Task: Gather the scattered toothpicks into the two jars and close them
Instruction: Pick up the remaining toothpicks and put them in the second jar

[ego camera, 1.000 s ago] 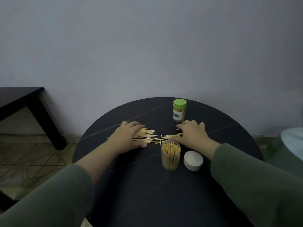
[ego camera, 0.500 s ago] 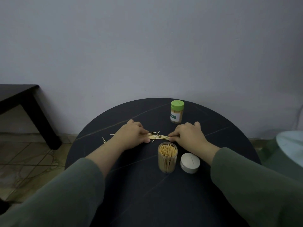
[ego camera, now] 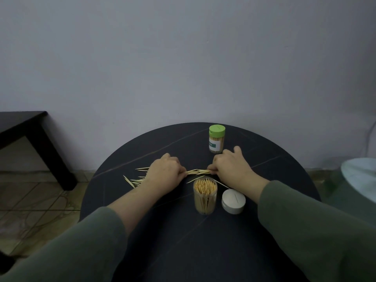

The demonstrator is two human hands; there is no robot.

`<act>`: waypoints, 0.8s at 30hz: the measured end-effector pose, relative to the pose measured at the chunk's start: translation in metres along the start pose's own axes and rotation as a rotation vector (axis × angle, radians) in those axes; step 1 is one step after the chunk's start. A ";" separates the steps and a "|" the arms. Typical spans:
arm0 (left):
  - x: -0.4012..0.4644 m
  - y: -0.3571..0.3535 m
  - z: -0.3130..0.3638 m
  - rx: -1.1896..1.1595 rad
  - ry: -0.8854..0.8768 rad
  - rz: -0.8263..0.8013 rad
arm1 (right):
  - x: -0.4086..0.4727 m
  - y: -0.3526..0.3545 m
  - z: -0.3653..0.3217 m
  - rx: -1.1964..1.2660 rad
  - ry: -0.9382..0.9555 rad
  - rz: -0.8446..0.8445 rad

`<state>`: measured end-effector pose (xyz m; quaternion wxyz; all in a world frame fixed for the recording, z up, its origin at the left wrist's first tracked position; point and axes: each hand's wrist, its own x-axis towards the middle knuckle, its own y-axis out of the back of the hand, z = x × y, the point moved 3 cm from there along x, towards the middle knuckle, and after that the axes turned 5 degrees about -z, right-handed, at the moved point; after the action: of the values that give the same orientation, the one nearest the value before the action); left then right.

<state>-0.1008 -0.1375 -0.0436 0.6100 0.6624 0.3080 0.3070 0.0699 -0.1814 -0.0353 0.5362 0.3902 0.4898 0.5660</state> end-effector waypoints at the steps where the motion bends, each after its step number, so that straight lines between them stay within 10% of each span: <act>1: 0.000 0.000 0.000 -0.003 0.005 0.000 | 0.000 0.000 0.000 -0.019 0.000 0.001; 24: -0.004 0.012 0.019 -0.028 -0.079 0.136 | -0.024 0.006 0.014 0.236 -0.090 0.125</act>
<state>-0.0885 -0.1532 -0.0332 0.6088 0.6847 0.2334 0.3256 0.0847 -0.2034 -0.0247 0.4716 0.5053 0.5031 0.5189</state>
